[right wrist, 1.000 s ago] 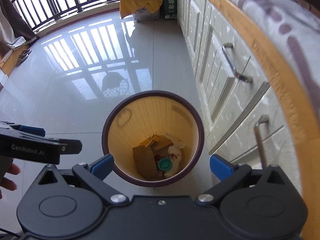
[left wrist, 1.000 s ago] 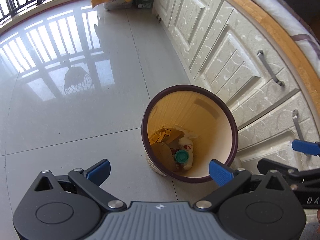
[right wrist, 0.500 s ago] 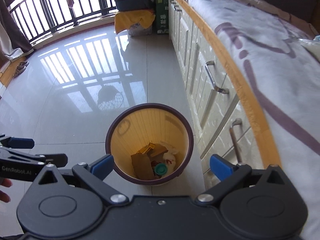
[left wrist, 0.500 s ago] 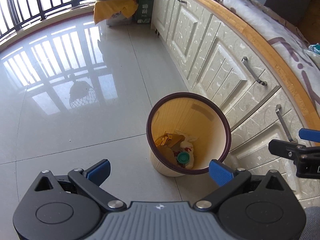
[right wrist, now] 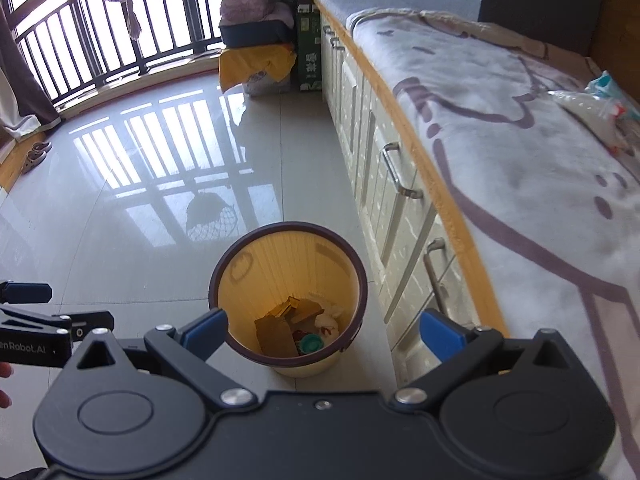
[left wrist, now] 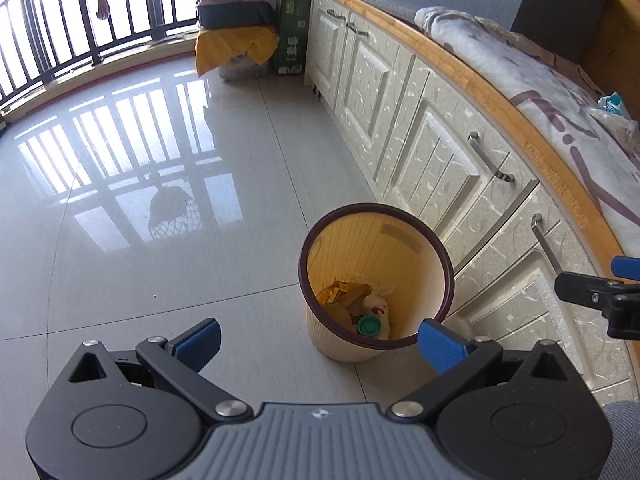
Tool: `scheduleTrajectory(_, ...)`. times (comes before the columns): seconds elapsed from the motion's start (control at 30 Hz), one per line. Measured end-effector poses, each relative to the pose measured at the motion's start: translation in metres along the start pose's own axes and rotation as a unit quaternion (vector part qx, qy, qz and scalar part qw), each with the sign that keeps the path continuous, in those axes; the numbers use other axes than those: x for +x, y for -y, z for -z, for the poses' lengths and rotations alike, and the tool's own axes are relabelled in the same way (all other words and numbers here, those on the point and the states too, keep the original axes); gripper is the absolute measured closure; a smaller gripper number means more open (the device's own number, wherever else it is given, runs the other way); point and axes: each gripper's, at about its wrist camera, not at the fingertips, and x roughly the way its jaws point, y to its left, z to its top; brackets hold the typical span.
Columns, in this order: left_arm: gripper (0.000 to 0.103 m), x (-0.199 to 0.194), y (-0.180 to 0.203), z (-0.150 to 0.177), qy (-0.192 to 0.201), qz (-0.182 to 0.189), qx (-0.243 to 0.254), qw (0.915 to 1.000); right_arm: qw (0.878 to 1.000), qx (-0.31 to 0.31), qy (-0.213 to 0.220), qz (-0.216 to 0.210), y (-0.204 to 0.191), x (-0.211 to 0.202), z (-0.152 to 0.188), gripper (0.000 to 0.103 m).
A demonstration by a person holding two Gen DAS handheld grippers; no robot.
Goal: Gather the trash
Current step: 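Move both open tools up from the wastebasket toward the trash on the bed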
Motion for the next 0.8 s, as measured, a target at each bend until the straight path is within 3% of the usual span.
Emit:
scheduleTrajectory(0.5,0.0,-0.04,0.023,0.002,0.046,-0.002,0.018,0.9988,0.998,0.021,0.056,0.024,0.022,-0.049,0.006,0.0)
scheduleTrajectory(0.8,0.0,-0.06,0.063,-0.01,0.079,0.005,0.055,0.9954,0.992,0.052,0.098,0.055,0.059,-0.082,0.012,0.0)
